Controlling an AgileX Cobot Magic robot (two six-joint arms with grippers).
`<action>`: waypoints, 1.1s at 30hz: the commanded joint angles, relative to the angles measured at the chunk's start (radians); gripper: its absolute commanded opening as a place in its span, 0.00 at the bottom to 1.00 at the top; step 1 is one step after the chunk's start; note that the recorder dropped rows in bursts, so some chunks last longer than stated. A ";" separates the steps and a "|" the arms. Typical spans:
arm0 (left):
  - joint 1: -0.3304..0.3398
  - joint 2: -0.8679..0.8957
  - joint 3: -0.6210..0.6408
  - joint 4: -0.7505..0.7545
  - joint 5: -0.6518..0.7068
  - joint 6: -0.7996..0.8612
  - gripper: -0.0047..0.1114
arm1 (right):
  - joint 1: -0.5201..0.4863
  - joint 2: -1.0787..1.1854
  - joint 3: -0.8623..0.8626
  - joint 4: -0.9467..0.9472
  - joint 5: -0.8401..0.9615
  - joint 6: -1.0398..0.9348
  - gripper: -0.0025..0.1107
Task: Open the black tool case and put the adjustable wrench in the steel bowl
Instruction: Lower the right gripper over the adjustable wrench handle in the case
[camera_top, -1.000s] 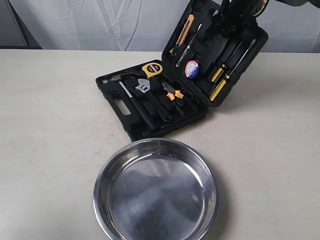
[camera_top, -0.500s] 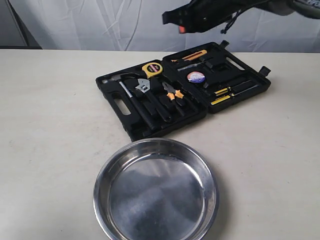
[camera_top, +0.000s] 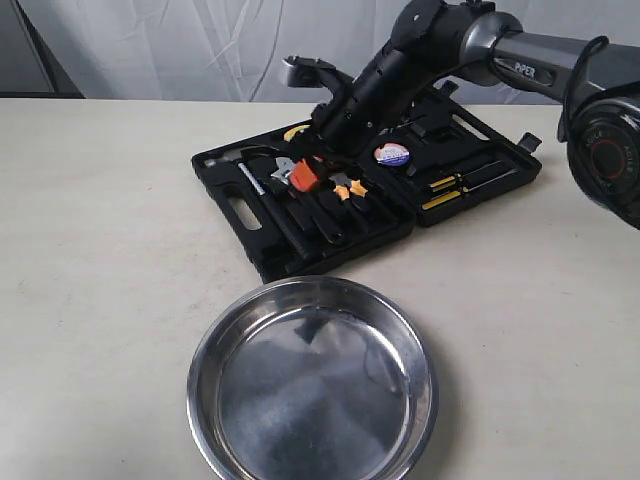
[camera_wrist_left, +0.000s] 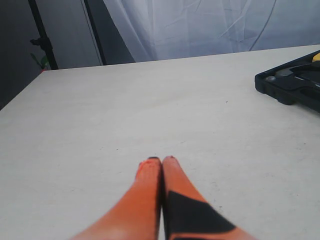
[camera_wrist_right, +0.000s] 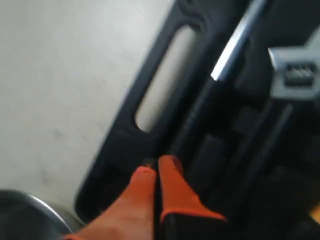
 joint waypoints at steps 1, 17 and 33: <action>-0.007 -0.004 -0.002 0.000 -0.007 -0.006 0.04 | -0.005 -0.032 -0.038 -0.435 0.034 0.307 0.01; -0.007 -0.004 -0.002 0.000 -0.007 -0.006 0.04 | 0.001 0.033 -0.040 -0.251 -0.246 0.253 0.01; -0.007 -0.004 -0.002 0.000 -0.007 -0.006 0.04 | 0.094 0.090 -0.040 -0.326 -0.346 0.235 0.39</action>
